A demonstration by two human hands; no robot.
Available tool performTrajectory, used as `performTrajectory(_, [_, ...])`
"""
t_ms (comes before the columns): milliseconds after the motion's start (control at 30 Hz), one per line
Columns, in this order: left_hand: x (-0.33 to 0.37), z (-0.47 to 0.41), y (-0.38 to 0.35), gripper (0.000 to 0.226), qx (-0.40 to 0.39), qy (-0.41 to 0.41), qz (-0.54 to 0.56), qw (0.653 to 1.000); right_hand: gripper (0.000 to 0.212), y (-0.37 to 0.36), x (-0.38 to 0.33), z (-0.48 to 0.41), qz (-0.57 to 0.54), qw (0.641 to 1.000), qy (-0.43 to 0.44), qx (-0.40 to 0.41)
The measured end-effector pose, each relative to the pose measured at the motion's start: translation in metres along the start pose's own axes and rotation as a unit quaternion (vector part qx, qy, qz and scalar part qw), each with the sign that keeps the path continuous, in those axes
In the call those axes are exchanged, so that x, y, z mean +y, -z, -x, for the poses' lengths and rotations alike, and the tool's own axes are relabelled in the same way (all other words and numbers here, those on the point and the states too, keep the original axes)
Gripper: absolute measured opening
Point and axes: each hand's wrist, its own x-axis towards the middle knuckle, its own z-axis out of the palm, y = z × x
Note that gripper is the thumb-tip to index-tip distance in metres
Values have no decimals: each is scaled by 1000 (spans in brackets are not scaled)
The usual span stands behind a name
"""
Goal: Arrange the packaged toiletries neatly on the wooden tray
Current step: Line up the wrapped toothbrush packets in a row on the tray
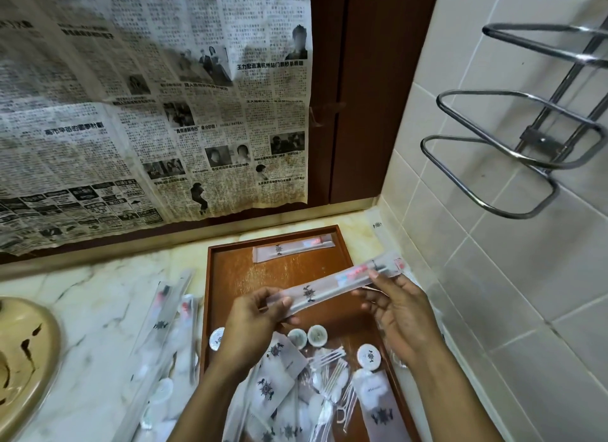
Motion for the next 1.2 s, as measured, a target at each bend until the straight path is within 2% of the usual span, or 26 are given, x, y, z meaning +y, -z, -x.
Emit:
performTrajectory(100, [-5,-6,6,8,18,-27,-23,999,18,5,-3,-6,44,999,13,2])
performTrajectory(200, [-14,-13,14,9,41,-44,-40,997,10,11,-1,-14,152,988,34,12])
performTrajectory(333, [-30,-25,23,6,79,-27,-50,995,7,22,15,-34,263,963,27,43])
performTrajectory(467, [-54,-45,31,8,99,-6,-116,988,9,27,40,-59,417,905,56,63])
performTrajectory(667, [-73,-82,42,8,108,0,-196,975,9,18,57,-100,559,820,106,59])
performTrajectory(767, [-73,-103,44,7,114,6,-215,970,7,7,59,-127,605,785,121,58])
performTrajectory(967, [-86,-152,54,4,114,-3,-215,970,6,-14,62,-175,692,692,194,70])
performTrajectory(1200, [-93,-183,55,1,137,-39,-221,965,11,-19,65,-211,698,676,226,69])
